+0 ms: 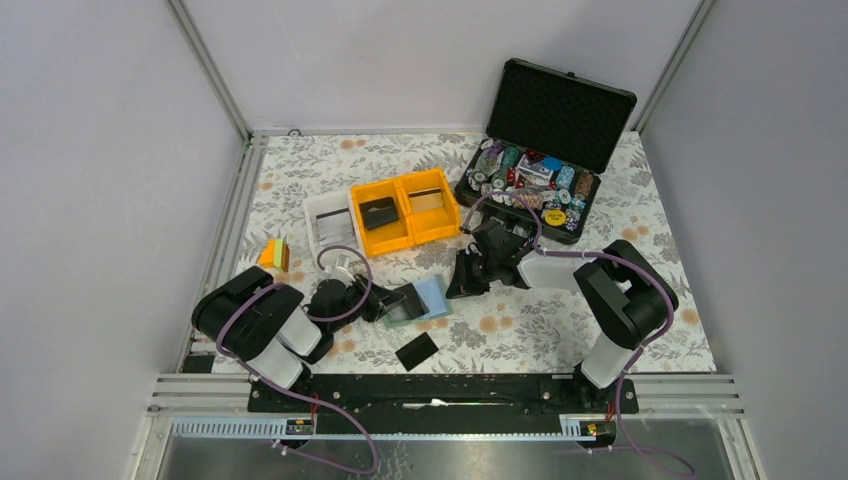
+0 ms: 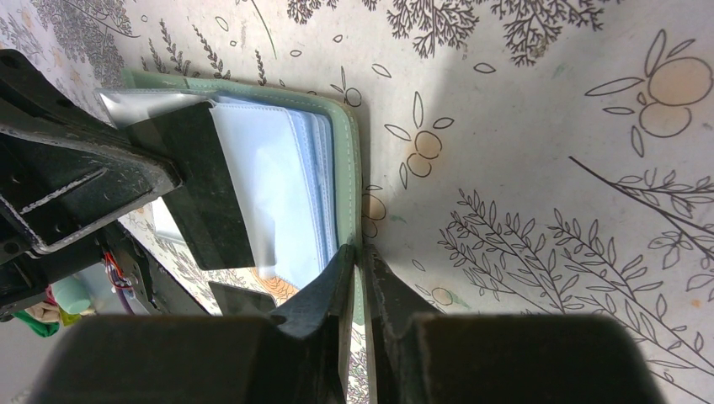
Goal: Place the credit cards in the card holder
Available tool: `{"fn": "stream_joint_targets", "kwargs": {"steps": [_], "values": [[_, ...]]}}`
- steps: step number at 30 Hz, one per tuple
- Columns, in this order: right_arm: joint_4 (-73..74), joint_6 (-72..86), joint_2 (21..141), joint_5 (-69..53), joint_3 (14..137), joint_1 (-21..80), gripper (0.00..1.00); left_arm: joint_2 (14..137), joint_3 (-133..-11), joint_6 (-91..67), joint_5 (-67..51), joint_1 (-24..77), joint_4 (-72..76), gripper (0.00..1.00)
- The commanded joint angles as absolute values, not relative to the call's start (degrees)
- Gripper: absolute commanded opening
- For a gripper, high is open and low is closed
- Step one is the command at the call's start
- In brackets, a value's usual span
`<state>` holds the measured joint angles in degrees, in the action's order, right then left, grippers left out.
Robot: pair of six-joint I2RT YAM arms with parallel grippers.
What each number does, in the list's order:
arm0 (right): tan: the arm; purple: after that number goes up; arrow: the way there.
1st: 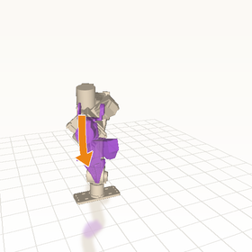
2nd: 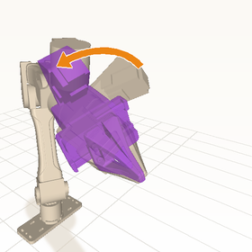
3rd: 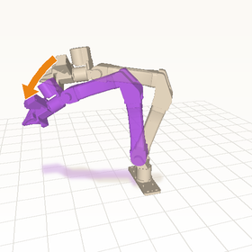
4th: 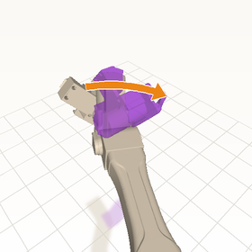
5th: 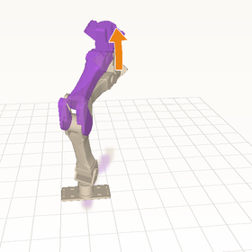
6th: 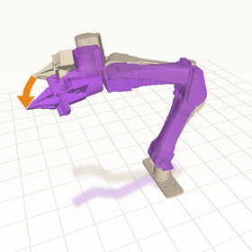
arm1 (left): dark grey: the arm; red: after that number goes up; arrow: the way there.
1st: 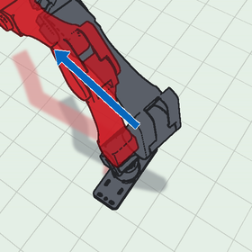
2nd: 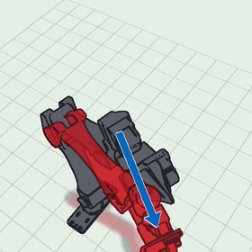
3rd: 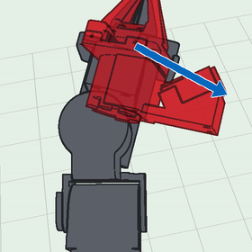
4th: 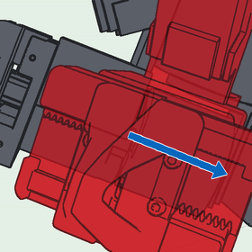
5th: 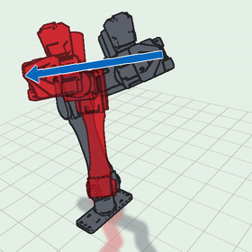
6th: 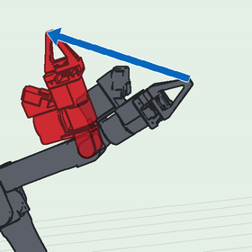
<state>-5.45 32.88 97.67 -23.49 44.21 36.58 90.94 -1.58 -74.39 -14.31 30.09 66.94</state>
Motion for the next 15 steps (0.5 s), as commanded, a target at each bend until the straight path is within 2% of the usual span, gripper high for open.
{"fn": "stream_joint_targets", "kwargs": {"steps": [1,15], "values": [[-4.04,32.65,97.54,-23.64,45.41,36.52,0.13,92.33,-1.39,-72.07,-13.50,29.88,70.27,0.00],[-3.96,32.69,97.94,-24.16,45.64,36.48,0.13,95.95,-3.53,-71.13,-13.25,31.44,70.95,0.00]]}}
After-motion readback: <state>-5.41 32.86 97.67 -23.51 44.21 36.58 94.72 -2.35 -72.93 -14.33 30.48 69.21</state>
